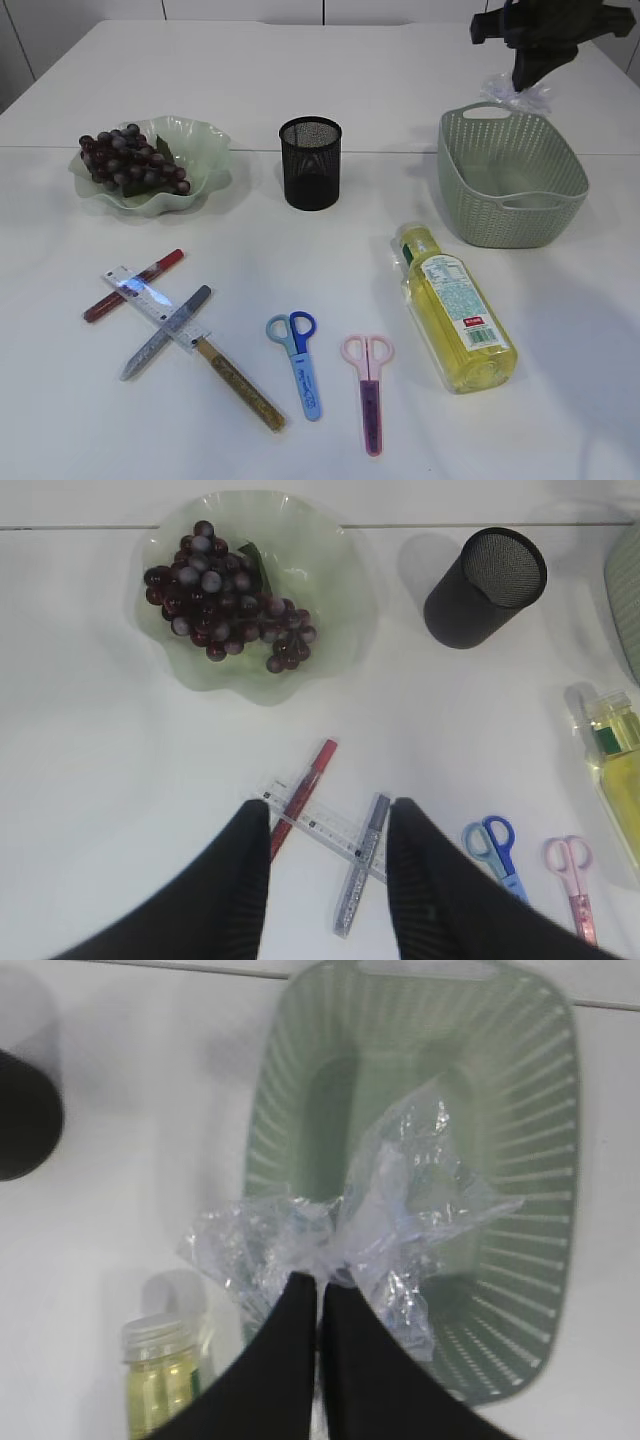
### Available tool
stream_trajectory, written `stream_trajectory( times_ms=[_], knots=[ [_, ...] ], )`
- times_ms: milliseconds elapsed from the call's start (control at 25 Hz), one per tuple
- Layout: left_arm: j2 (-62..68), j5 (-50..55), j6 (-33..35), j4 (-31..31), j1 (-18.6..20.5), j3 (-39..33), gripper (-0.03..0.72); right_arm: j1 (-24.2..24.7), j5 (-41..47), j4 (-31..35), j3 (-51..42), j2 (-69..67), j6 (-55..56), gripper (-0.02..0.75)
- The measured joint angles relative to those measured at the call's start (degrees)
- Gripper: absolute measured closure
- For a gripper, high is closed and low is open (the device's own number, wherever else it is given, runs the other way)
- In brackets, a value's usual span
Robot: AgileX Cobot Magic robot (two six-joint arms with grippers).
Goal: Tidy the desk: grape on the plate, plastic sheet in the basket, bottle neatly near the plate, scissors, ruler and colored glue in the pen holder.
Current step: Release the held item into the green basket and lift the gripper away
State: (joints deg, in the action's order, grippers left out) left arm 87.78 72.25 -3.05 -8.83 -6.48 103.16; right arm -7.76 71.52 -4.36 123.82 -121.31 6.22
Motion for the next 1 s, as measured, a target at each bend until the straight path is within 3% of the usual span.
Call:
stream_trajectory(
  times_ms=[720, 840, 1000],
  knots=[
    [0.0, 0.0, 0.0, -0.8, 0.0, 0.0, 0.408, 1.7, 0.0, -1.5, 0.0, -1.7, 0.0, 0.704],
    [0.0, 0.0, 0.0, -0.8, 0.0, 0.0, 0.409, 1.7, 0.0, -1.5, 0.0, -2.3, 0.0, 0.588],
    [0.0, 0.0, 0.0, -0.8, 0.0, 0.0, 0.410, 1.7, 0.0, -1.5, -0.9, -2.5, 0.0, 0.330]
  ],
)
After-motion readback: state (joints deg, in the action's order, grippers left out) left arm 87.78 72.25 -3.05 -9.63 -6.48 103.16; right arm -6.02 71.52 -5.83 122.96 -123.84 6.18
